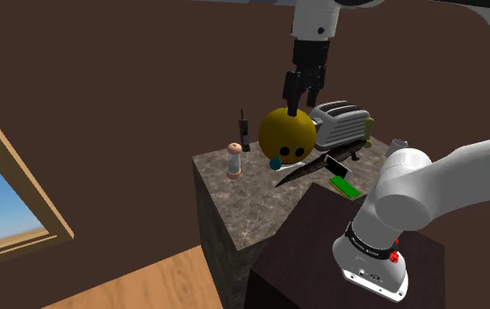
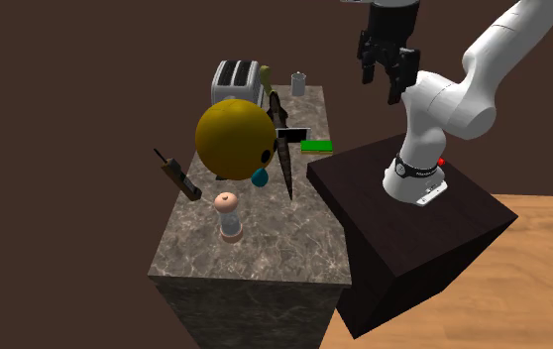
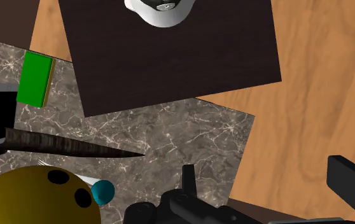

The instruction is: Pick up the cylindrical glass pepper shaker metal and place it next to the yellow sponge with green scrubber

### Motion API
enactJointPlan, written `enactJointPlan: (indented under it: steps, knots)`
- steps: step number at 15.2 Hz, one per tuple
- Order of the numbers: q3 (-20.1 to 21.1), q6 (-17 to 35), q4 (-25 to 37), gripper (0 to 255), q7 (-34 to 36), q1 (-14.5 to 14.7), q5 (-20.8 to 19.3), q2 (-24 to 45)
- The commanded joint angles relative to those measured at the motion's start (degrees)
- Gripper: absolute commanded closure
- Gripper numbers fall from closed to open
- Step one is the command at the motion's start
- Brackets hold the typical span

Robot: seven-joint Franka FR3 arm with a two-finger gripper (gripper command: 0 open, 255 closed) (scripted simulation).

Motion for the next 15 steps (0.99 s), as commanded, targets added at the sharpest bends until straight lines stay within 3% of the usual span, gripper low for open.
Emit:
enactJointPlan:
  steps: [1,8,15]
  knots:
    - [0.0,0.0,0.0,0,0.0,0.0,0.0,0.0]
    - [-0.22,14.17,-5.48,0,-1.71,-1.26,-3.06,7.48]
    - [-0.6,28.0,-7.04,0,-2.4,-2.85,-6.33,18.41]
